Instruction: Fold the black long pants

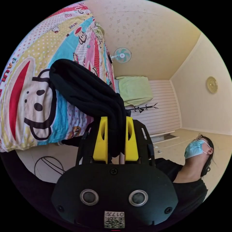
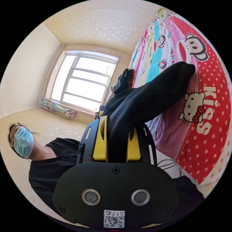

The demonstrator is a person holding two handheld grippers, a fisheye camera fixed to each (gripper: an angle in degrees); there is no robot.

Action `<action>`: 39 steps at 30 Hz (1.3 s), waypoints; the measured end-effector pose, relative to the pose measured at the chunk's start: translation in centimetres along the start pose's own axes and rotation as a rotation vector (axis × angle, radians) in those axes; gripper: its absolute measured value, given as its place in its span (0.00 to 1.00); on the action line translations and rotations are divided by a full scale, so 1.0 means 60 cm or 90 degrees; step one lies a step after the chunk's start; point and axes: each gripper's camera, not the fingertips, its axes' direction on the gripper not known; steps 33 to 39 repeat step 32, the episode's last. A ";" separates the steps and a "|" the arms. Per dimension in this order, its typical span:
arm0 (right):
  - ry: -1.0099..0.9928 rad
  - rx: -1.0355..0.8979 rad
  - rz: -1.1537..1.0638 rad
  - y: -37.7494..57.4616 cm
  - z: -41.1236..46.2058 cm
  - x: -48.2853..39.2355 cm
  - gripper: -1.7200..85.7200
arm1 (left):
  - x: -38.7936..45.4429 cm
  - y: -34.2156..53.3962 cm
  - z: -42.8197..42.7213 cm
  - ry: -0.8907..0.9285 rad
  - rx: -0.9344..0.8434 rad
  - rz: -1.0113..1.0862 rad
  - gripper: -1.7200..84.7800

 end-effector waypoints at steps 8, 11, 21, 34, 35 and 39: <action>0.147 0.080 -0.171 -0.112 -0.155 -0.241 0.14 | 0.217 -0.155 0.114 0.052 -0.016 0.209 0.15; 0.174 0.149 -0.097 -0.105 -0.212 -0.249 0.15 | 0.213 -0.167 0.198 0.023 -0.040 0.243 0.15; 0.382 0.315 0.247 0.117 -0.181 -0.122 0.07 | -0.192 -0.022 0.272 -0.039 -0.171 -0.034 0.06; 0.539 -0.149 -0.016 -0.315 0.283 -0.323 0.03 | -0.070 -0.056 0.052 -0.455 -0.202 -0.033 0.06; 0.539 -0.149 -0.016 -0.315 0.283 -0.323 0.03 | -0.070 -0.056 0.052 -0.455 -0.202 -0.033 0.06; 0.539 -0.149 -0.016 -0.315 0.283 -0.323 0.03 | -0.070 -0.056 0.052 -0.455 -0.202 -0.033 0.06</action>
